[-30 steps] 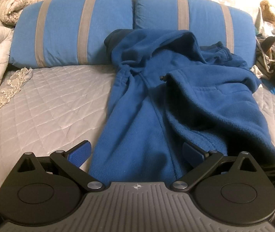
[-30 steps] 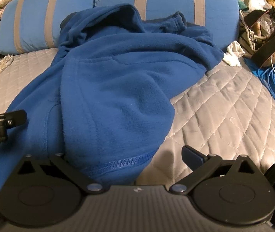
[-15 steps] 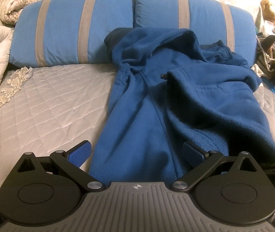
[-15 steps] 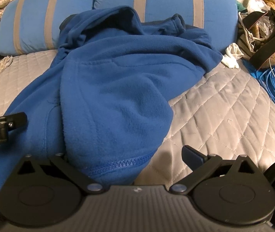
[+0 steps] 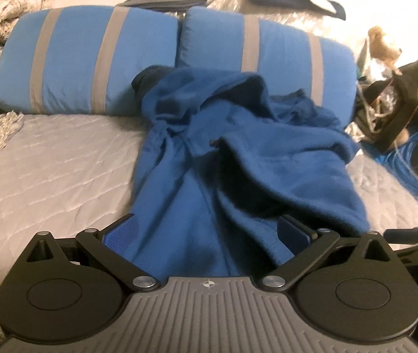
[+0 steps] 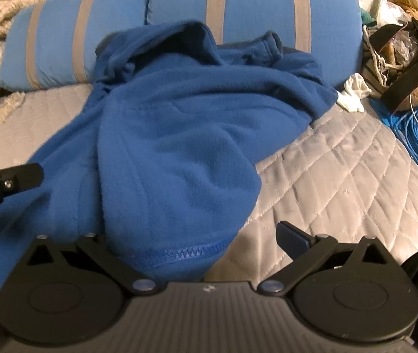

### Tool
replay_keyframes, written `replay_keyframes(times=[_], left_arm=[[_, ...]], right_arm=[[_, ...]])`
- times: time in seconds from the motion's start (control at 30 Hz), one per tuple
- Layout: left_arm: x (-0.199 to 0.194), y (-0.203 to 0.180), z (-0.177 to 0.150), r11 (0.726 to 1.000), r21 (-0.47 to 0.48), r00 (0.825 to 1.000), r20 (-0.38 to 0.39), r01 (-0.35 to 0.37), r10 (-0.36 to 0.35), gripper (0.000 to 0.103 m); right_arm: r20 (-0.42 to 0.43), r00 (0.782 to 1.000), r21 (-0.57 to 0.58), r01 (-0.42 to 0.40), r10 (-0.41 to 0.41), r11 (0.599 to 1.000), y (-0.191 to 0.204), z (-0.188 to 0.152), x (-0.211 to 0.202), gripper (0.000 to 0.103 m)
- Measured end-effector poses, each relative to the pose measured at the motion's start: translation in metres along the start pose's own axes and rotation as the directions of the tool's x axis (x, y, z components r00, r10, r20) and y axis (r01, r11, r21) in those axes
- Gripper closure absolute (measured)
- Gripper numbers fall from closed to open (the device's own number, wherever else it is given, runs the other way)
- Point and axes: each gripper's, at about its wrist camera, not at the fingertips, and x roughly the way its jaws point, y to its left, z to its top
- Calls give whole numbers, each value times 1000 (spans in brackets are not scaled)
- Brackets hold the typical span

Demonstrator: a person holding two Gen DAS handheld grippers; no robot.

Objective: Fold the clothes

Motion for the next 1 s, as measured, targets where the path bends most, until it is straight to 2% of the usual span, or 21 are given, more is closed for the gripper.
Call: replay_keyframes(times=[0.17,0.27,0.5,0.67,0.83,1.0], left_arm=[[-8,-1,3,1000,6,998,62,-7,6,2],[-9,1,3,1000,3,999,40,-3,3,2],[-9,2,0,999,18,999,18,-29,29,2],[-14,5,5,999,13,999,39,-30,29,2],[-19,9,35,1000,-8,996,86,-17,17,2],[5,13,68,1000,-28,995,96,5,-2,2]], right_arm=[[66,998,-7,-20,20,1000,-7,9,-14,0],[51,997,17,-57,56,998,-14,11,-15,0],[67,996,16,-55,54,998,-13,8,-21,0],[72,989,73,-138,133,988,-19,12,-28,0],[174,953,157,-276,249,948,-33,18,-45,0],[185,965,70,-201,185,977,-23,23,-46,0]])
